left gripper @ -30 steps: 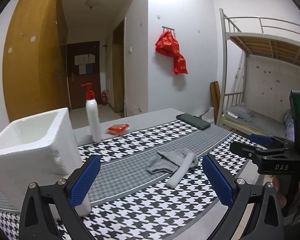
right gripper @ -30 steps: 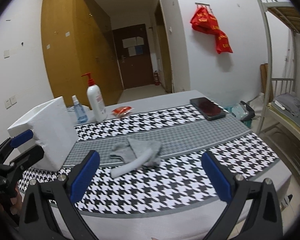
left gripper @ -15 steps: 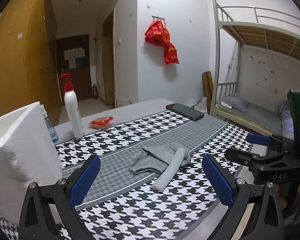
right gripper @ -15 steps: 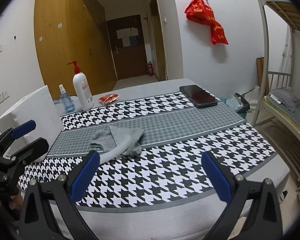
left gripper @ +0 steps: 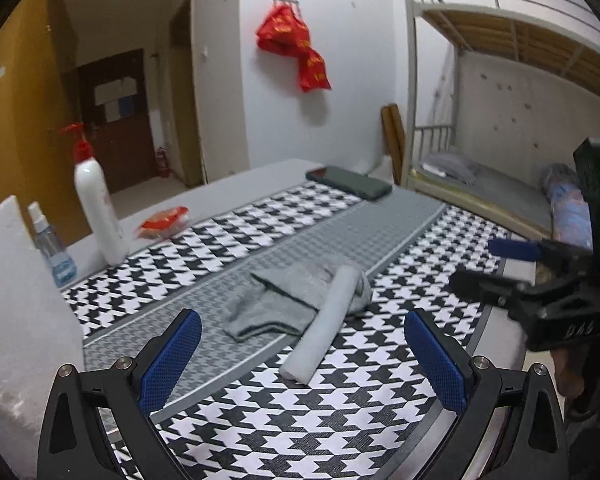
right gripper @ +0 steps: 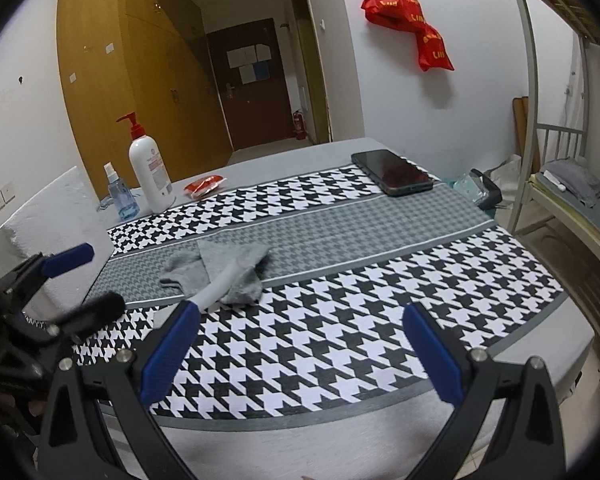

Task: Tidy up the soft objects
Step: 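Lower the left gripper onto the white roll lying on the grey sock, then close the left gripper on the white roll, then lift the white roll with the left gripper while the right gripper approaches the grey sock, then lower the right gripper onto the grey sock and close on it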

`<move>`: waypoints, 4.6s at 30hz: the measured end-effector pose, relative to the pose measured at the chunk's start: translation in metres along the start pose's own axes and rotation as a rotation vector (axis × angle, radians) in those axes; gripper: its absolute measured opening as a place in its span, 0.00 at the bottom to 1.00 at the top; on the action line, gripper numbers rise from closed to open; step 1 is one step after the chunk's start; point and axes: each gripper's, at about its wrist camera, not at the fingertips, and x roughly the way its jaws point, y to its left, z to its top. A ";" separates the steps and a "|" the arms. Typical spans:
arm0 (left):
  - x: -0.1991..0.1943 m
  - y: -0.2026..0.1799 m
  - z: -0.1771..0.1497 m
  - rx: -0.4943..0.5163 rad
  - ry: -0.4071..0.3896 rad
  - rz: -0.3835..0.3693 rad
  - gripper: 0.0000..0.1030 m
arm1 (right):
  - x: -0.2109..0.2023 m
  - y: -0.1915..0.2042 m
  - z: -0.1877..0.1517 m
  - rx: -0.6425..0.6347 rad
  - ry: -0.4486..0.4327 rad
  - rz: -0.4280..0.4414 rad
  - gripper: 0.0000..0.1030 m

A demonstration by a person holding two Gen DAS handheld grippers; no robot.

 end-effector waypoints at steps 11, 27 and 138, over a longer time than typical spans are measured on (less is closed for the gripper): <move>0.042 0.000 -0.006 0.026 0.178 -0.115 0.61 | 0.004 -0.008 -0.003 0.025 0.011 0.010 1.00; 0.065 0.002 -0.008 0.036 0.287 -0.072 0.32 | 0.003 -0.010 -0.002 0.039 0.004 0.016 1.00; 0.001 0.095 -0.004 -0.265 0.039 0.103 0.18 | 0.139 0.090 0.026 -0.218 0.343 -0.039 1.00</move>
